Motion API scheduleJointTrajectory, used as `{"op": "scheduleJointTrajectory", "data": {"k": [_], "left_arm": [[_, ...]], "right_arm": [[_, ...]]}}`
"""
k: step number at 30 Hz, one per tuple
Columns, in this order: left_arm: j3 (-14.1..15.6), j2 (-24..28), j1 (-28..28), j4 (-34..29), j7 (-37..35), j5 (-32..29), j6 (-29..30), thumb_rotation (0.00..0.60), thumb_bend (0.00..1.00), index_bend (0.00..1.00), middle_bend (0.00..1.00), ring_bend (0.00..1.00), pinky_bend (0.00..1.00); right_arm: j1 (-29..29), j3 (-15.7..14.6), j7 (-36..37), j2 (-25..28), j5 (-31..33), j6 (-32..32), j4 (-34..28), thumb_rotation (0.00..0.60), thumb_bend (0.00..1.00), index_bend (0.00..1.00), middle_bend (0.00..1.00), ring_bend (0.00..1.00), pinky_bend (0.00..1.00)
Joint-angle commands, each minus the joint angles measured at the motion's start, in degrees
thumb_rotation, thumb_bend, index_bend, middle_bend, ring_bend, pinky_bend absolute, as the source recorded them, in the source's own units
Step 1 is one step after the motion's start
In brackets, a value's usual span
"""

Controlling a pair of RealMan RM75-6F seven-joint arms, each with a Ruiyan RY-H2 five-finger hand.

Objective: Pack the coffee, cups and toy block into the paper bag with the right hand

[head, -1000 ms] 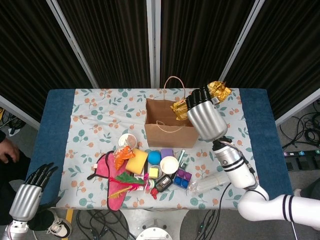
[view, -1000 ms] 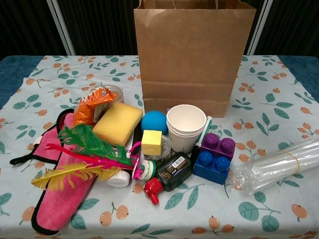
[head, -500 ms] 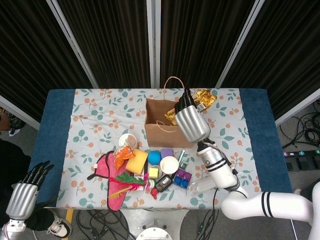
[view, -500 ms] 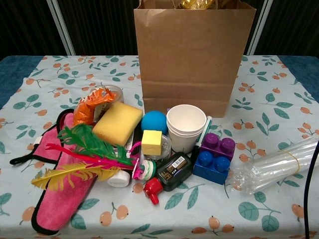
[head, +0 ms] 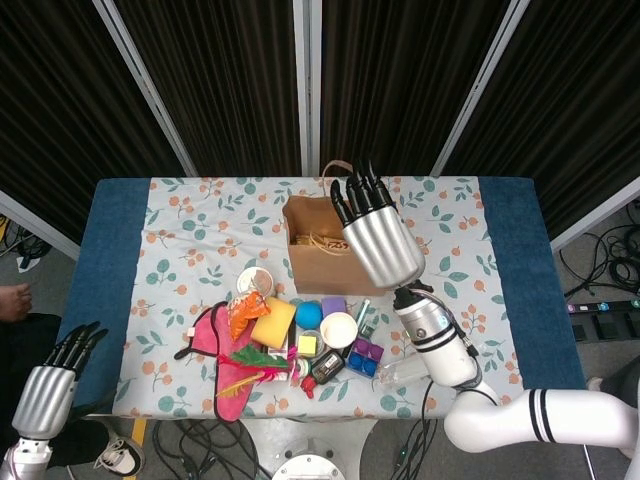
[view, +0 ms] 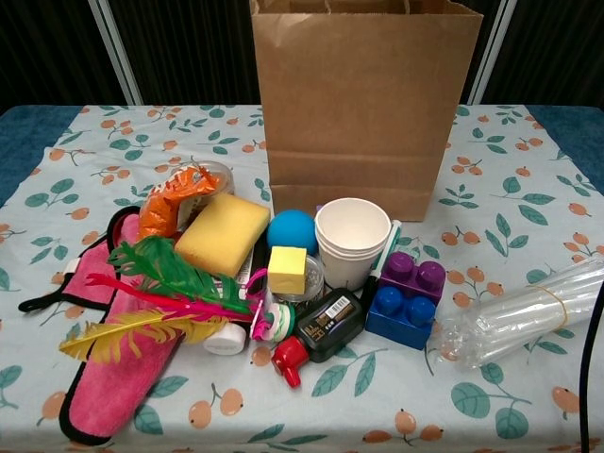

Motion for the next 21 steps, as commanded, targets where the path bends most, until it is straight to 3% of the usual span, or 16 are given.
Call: {"op": "scheduleJointTrajectory", "data": {"k": [1, 5, 8, 12, 17, 21], "left_arm": [[0.0, -0.1, 0.0, 0.0, 0.1, 0.0, -0.1, 0.6, 0.15, 0.18, 0.19, 0.13, 0.24], [0.3, -0.4, -0.3, -0.2, 0.7, 0.6, -0.5, 0.6, 0.15, 0.18, 0.19, 0.13, 0.24], [0.3, -0.5, -0.3, -0.2, 1.3, 0.7, -0.6, 0.6, 0.15, 0.18, 0.19, 0.13, 0.24], [-0.2, -0.6, -0.4, -0.3, 2.0, 0.6, -0.1, 0.6, 0.15, 0.18, 0.19, 0.13, 0.24], [-0.2, -0.7, -0.2, -0.2, 3.0, 0.8, 0.1, 0.6, 0.15, 0.18, 0.19, 0.13, 0.24], [-0.4, -1.1, -0.3, 0.1, 4.2, 1.2, 0.7, 0.6, 0.15, 0.18, 0.19, 0.13, 0.24]], "right_arm": [[-5.6, -0.1, 9.8, 4.4, -0.7, 3.7, -6.5, 0.6, 0.06, 0.16, 0.26, 0.12, 0.02], [-14.7, -4.3, 24.1, 11.9, 2.6, 3.7, -10.5, 0.6, 0.06, 0.17, 0.27, 0.12, 0.04], [-20.4, -8.7, 35.2, 16.0, -1.6, 2.5, -8.6, 0.6, 0.06, 0.17, 0.27, 0.12, 0.04], [-27.8, -16.9, 55.6, 20.2, -8.7, -3.4, -4.2, 0.6, 0.06, 0.17, 0.27, 0.12, 0.04], [-32.4, -25.1, 72.3, 18.1, -23.1, -7.0, 7.5, 0.6, 0.06, 0.17, 0.27, 0.12, 0.04], [-32.7, -28.6, 78.1, 14.6, -29.3, -10.9, 14.8, 0.6, 0.06, 0.17, 0.27, 0.12, 0.04]]}}
